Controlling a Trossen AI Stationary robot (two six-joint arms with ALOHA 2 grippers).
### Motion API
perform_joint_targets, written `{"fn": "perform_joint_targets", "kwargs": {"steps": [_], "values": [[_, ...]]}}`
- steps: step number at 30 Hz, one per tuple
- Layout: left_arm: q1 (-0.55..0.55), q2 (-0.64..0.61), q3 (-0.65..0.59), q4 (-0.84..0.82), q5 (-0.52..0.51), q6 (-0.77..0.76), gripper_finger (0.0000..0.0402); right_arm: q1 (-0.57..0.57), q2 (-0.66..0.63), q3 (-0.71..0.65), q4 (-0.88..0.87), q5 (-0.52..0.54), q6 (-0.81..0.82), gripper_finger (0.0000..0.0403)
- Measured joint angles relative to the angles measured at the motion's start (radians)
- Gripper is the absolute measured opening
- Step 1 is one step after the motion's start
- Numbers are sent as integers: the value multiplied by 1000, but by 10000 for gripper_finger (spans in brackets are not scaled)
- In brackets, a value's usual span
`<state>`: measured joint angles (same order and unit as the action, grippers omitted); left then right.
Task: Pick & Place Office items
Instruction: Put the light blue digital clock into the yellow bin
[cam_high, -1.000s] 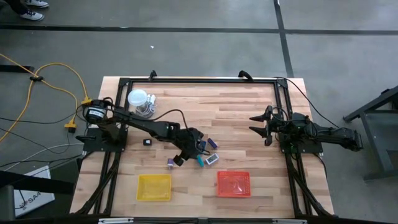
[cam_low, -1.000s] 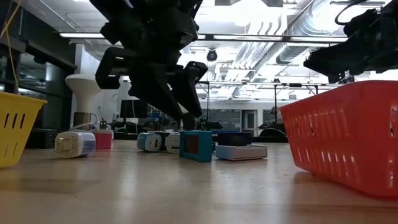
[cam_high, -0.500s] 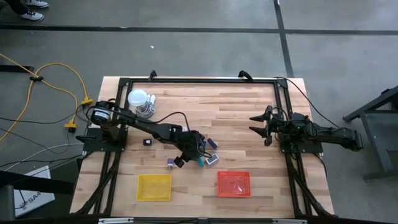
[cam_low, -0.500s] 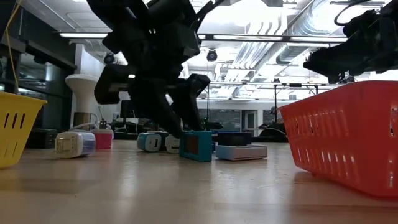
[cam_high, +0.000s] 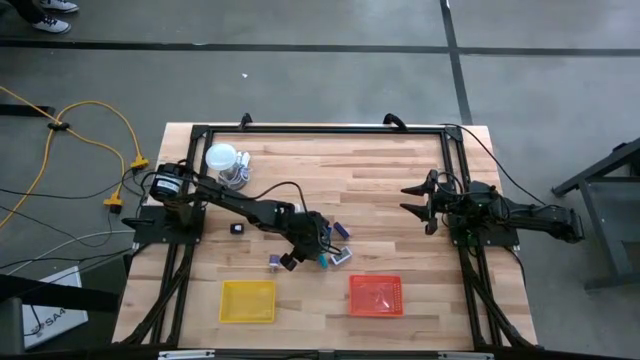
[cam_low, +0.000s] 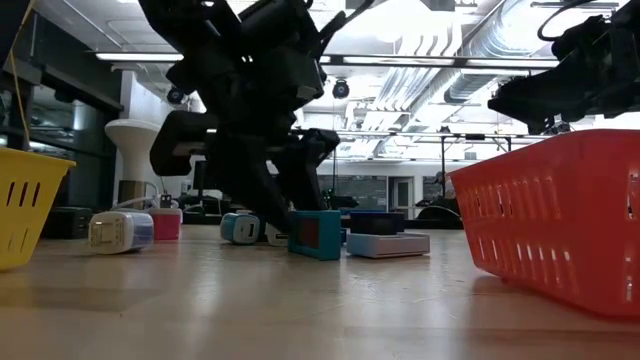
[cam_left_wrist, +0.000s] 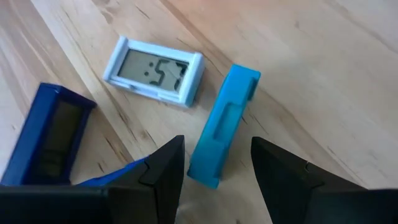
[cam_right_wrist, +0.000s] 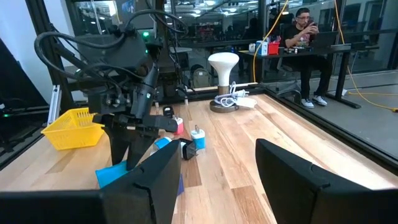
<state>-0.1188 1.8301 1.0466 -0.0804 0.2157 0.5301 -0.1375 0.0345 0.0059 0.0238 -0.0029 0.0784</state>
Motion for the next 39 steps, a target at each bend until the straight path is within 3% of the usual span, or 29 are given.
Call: {"fn": "perform_joint_targets", "kwargs": {"steps": [12,26,39], "values": [[1,0,0,-1,2,0,175,0,0,0,1,0,0,195],[1,0,0,0,2,1,107,0,0,0,2,0,0,195],[1,-1,0,0,2,1,79,0,0,0,2,0,0,195]]}}
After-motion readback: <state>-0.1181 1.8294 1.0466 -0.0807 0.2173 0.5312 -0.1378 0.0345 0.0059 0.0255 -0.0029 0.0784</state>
